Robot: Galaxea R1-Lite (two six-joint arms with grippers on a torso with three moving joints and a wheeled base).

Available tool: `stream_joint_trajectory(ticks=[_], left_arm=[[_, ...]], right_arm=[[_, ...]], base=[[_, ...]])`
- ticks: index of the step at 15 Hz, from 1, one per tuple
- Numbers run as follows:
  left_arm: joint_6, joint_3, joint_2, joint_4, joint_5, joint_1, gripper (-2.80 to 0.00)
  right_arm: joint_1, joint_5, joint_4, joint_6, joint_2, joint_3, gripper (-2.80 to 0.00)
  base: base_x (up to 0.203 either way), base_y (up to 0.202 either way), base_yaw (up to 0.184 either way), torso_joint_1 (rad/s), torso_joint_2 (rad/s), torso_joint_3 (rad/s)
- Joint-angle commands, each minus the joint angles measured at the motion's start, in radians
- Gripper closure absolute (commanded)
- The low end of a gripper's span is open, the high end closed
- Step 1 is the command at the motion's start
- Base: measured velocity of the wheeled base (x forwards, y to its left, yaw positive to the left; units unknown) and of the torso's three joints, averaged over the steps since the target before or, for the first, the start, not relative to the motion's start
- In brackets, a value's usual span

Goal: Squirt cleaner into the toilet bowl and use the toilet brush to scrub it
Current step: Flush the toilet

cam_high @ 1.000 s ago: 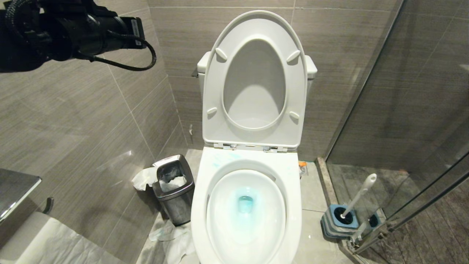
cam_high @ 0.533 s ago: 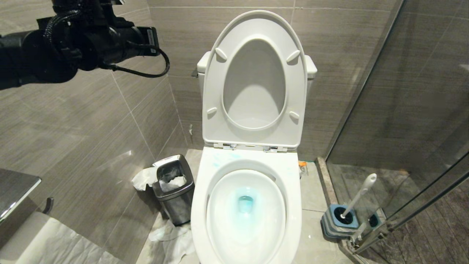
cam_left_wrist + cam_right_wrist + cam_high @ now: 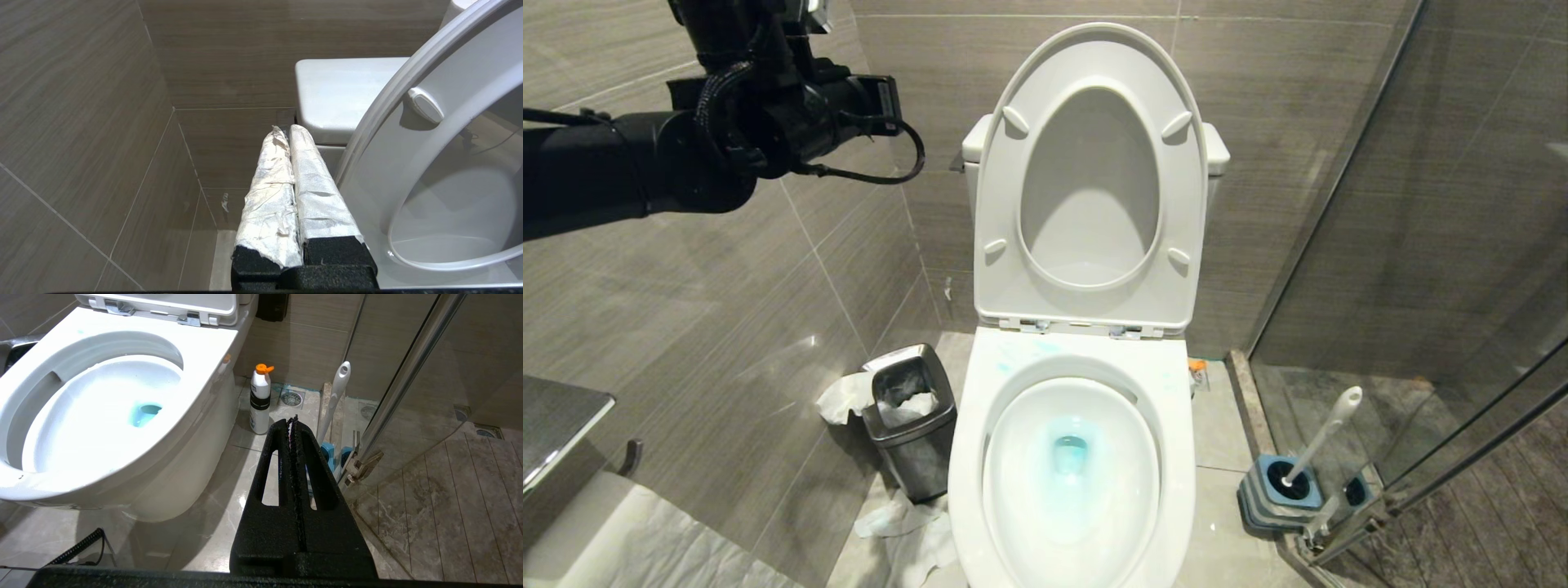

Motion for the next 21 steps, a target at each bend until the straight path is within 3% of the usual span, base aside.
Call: stream_joint_trajectory(ticks=[1, 11, 21], left_arm=[[0.008, 0.000, 0.002, -0.002, 0.001, -0.004, 0.00], [0.022, -0.003, 0.001, -0.015, -0.017, -0.013, 0.00], [0.091, -0.004, 0.041, -0.308, -0.014, -0.010, 0.00]], right_arm=[[0.000, 0.000, 0.000, -0.001, 0.001, 0.000, 0.00], [0.000, 0.000, 0.000, -0.001, 0.001, 0.000, 0.00], [0.000, 0.000, 0.000, -0.001, 0.001, 0.000, 0.00]], base=[[0.000, 0.000, 0.000, 0.000, 0.00, 0.000], [0.000, 0.000, 0.000, 0.000, 0.00, -0.068], [0.000, 0.000, 0.000, 0.003, 0.00, -0.196]])
